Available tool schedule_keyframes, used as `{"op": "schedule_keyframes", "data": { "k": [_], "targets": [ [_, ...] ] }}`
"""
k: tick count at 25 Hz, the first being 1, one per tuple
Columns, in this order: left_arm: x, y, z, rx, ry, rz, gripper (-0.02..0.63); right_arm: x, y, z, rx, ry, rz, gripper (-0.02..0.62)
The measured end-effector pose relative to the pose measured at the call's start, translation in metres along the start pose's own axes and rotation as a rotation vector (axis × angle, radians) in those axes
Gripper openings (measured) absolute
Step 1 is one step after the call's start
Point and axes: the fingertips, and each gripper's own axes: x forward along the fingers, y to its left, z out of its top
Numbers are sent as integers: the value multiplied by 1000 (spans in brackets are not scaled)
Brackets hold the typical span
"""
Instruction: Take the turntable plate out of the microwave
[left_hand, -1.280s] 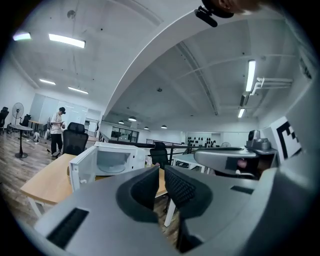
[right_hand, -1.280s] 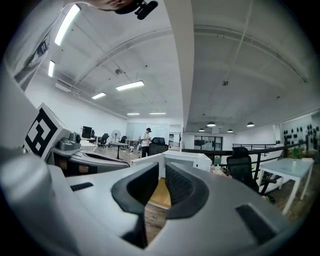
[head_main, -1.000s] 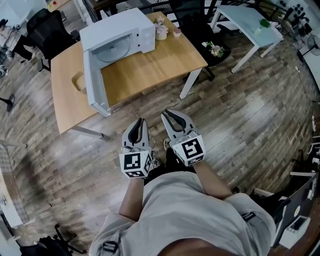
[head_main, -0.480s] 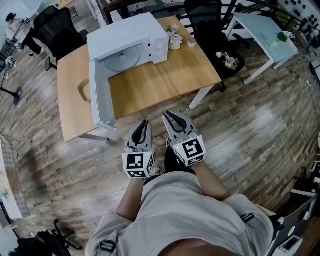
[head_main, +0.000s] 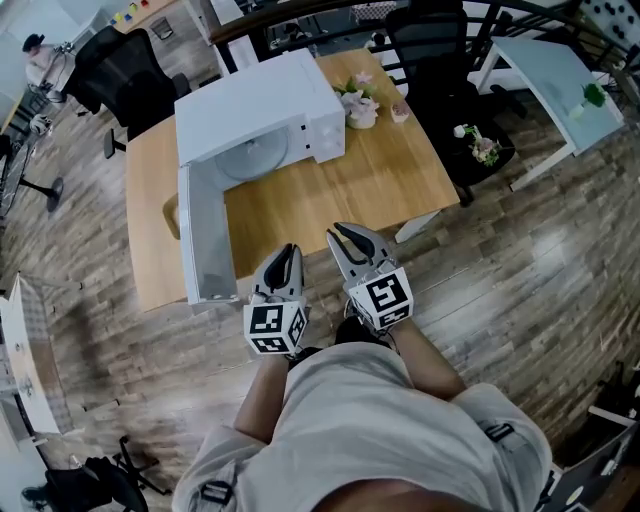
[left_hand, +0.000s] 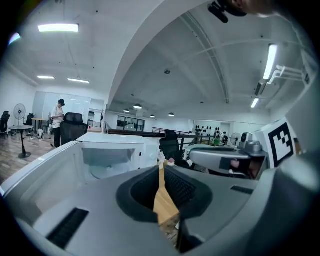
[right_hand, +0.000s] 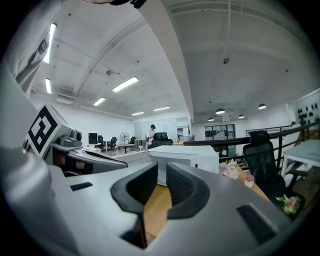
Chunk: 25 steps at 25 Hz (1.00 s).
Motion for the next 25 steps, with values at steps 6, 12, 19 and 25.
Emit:
{"op": "schedule_keyframes", "data": {
  "k": [6, 12, 19, 25],
  "targets": [
    [23, 20, -9, -48, 43, 72, 46, 26, -29, -22, 33, 43, 43, 63],
    [40, 44, -23, -78, 88, 124, 46, 54, -39, -44, 89, 96, 84, 66],
    [72, 86, -41, -204, 105, 159, 46, 96, -43, -75, 199, 179, 126, 67],
    [113, 130, -51, -304, 129, 154, 46, 148, -49, -98, 296, 267, 152, 69]
  ]
}}
